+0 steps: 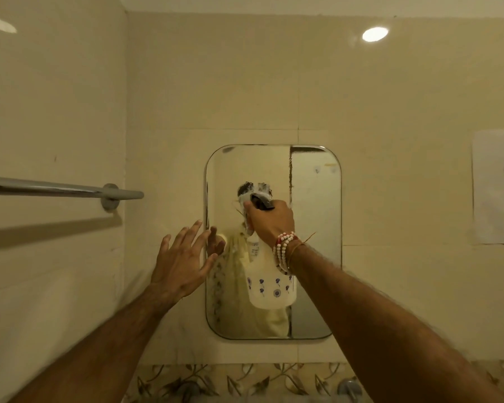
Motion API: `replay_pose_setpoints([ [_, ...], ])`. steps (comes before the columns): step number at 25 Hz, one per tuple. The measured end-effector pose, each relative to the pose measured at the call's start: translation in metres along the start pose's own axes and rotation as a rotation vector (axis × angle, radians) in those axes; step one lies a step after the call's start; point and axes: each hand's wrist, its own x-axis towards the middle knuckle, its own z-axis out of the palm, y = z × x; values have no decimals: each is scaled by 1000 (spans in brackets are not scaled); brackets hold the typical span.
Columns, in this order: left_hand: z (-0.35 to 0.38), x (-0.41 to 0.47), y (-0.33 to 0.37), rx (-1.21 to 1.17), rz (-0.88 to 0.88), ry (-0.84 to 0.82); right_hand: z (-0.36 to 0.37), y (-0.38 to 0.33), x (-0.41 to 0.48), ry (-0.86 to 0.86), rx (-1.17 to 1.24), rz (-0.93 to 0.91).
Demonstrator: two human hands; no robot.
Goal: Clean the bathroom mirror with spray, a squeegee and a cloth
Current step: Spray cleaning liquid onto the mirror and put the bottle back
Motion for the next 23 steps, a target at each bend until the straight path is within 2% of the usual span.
replay_pose_setpoints([
  [7,3,-1,1,-34,-4,7,3,24,-10,82,-3,-2],
  [10,3,-2,7,-39,3,11,-7,26,-5,107,34,21],
  [23,2,0,33,-83,45,29,-77,58,7,255,-78,71],
])
